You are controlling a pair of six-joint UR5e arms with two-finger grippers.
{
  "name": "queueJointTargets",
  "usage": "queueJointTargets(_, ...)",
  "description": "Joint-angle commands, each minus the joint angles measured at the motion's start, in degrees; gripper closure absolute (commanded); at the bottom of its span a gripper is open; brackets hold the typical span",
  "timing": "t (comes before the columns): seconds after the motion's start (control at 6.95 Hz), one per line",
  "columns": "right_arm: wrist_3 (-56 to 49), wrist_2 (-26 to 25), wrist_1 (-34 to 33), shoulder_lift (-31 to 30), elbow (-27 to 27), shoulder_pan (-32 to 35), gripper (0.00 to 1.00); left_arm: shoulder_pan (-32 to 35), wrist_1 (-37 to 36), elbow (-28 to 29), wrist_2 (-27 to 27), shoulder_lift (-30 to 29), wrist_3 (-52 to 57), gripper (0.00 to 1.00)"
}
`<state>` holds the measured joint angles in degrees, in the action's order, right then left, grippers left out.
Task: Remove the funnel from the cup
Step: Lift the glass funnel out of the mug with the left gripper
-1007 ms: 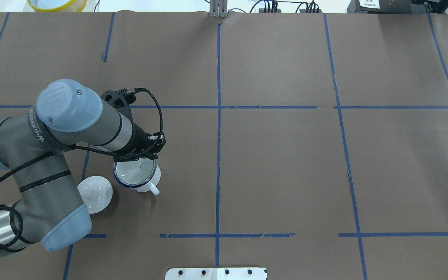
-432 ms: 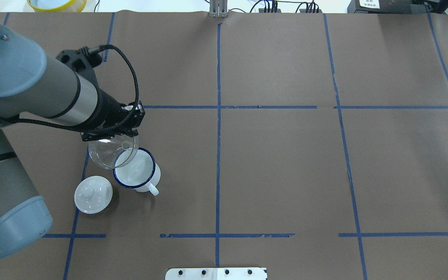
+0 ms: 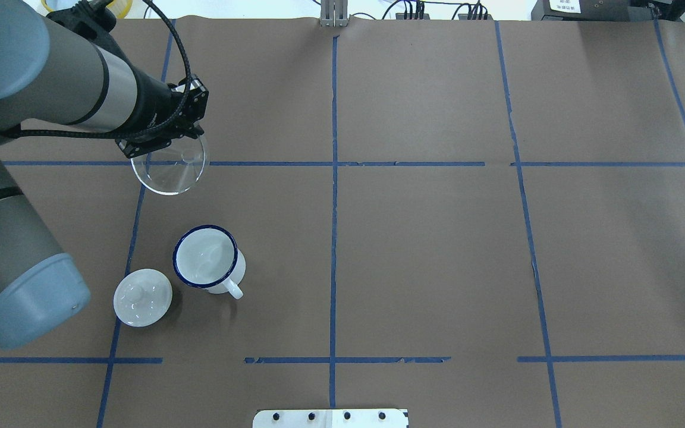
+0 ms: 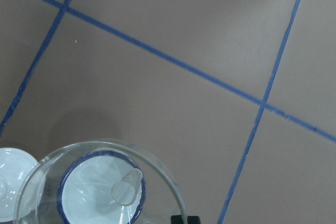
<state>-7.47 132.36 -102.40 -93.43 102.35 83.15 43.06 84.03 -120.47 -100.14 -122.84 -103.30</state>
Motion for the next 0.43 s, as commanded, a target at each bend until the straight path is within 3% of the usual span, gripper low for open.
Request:
queueJointTargets(0.0,0.0,0.0,0.0,0.0,0.0,0.0,0.0,0.4,19.8,12.8,13.0,0.2,-12.5,1.0)
queueJointTargets(0.29,0.0,0.0,0.0,0.0,0.0,0.0,0.0,0.0,35.6,28.5,19.7,0.1,-20.2,1.0)
